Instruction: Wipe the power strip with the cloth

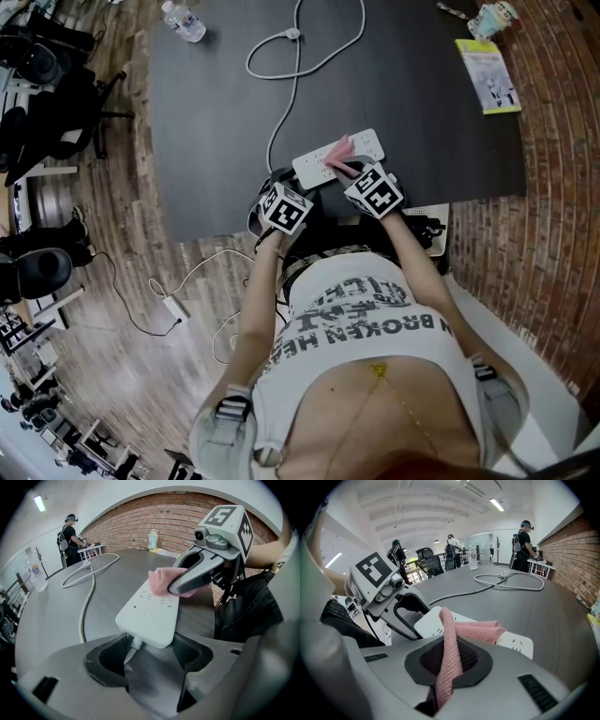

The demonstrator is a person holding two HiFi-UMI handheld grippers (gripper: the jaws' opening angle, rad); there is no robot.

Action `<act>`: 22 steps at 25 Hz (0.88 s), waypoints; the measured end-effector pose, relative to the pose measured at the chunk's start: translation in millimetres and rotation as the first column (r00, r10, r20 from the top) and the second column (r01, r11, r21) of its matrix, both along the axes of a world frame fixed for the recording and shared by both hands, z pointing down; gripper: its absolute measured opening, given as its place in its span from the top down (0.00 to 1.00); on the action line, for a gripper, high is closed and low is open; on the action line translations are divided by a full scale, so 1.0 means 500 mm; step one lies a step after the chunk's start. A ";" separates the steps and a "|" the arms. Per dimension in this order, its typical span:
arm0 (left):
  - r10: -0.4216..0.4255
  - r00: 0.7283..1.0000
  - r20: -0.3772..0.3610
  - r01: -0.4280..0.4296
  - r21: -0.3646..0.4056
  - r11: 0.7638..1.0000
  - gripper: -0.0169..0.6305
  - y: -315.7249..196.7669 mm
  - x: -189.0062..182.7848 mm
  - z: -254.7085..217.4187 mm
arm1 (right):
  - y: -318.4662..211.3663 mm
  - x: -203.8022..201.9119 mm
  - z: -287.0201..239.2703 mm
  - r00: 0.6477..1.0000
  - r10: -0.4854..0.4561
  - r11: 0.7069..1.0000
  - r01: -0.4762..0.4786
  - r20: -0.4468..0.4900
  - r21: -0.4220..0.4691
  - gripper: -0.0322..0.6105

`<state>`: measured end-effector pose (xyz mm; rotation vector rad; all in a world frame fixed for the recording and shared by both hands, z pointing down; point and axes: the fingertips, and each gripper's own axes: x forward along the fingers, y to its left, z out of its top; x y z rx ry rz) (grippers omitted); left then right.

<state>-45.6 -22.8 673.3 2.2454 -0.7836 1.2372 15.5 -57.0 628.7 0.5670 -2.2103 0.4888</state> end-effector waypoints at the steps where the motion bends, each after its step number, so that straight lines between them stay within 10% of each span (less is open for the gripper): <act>1: 0.001 1.000 0.000 -0.001 -0.001 1.000 0.53 0.000 -0.001 0.000 | -0.002 0.003 0.000 1.000 0.004 1.000 -0.004 -0.002 0.000 0.93; 22: 0.000 1.000 0.002 0.000 -0.006 1.000 0.53 0.001 -0.001 0.001 | -0.028 0.078 0.000 0.992 0.126 0.992 -0.125 -0.009 0.017 0.93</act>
